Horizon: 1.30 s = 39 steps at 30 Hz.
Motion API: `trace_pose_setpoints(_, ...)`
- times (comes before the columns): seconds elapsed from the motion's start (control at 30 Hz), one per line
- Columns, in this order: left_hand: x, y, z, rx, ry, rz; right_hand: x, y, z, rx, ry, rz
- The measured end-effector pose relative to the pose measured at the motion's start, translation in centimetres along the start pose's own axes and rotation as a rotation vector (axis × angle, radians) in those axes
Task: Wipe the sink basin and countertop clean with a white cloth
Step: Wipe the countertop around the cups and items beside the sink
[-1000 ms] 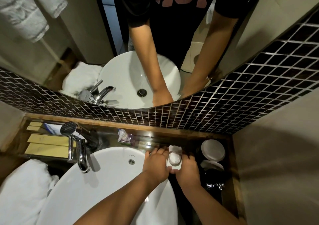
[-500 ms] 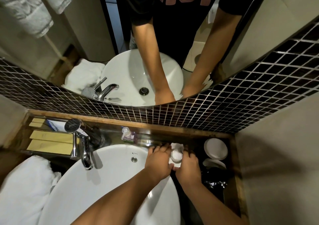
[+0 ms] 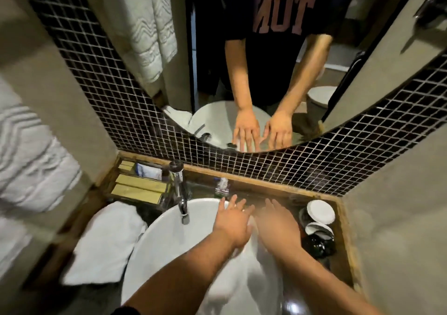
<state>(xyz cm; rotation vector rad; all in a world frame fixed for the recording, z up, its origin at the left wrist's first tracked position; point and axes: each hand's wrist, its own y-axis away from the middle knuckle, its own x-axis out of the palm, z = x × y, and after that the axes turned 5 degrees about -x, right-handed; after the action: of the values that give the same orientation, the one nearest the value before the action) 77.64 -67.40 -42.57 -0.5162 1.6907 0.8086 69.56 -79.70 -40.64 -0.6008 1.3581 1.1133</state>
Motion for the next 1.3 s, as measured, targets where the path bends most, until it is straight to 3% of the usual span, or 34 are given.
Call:
trace_pose_setpoints(0.33,-2.2,9.9,10.2,-0.107,0.014,-0.062,0.9,5.2,14.1,-0.131,0.007,0.044)
trace_pose_setpoints(0.5,0.6,15.6,16.8,-0.347,0.070,-0.046,4.3,5.9,22.6,-0.375,0.098,0.227)
trace_pose_setpoints(0.73,6.1,21.2,25.4,-0.687,0.195,-0.076,9.8,4.1,33.0,-0.588,0.084,0.314)
trace_pose_setpoints(0.83,8.6,21.6,27.7,-0.722,0.130,0.019,11.7,1.3,34.5,-0.677,0.177,0.271)
trace_pose_setpoints(1.03,11.9,20.2,29.8,-0.682,0.193,-0.053,14.1,-3.3,35.0,-0.641,0.126,0.251)
trace_pose_setpoints(1.3,13.6,21.3,28.5,-0.804,0.224,0.008,14.8,-3.9,33.1,-0.820,0.134,0.214)
